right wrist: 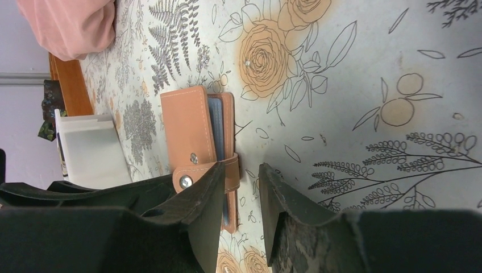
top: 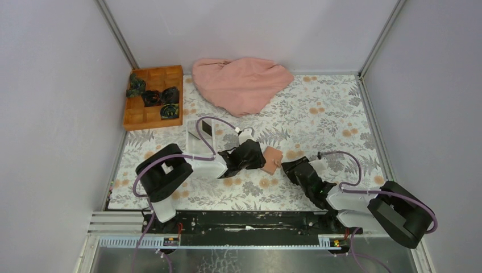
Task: Put the credit cards into the card holder
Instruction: Close the card holder at the center of the board.
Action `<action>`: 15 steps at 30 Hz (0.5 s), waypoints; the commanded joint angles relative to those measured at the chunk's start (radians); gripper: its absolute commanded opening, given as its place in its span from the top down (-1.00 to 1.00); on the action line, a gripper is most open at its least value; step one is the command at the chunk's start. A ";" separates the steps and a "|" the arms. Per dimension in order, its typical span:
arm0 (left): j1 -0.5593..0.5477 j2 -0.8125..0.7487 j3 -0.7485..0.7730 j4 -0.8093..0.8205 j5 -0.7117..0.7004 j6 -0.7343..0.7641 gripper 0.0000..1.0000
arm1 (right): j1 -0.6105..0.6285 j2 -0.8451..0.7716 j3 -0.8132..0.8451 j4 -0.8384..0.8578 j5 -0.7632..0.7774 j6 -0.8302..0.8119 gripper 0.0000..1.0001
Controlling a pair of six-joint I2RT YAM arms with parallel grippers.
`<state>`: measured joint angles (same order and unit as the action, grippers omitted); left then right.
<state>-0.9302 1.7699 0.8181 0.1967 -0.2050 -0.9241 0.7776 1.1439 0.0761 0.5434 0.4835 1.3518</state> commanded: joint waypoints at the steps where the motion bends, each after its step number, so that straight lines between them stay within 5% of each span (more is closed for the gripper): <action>1: 0.010 0.092 -0.048 -0.268 -0.002 0.046 0.09 | -0.007 0.045 0.010 -0.008 -0.040 -0.042 0.27; 15: 0.001 0.106 -0.045 -0.268 0.005 0.050 0.11 | -0.007 0.102 -0.001 0.107 -0.100 -0.046 0.27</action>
<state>-0.9302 1.7802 0.8345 0.1833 -0.2054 -0.9134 0.7750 1.2404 0.0807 0.6773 0.4126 1.3270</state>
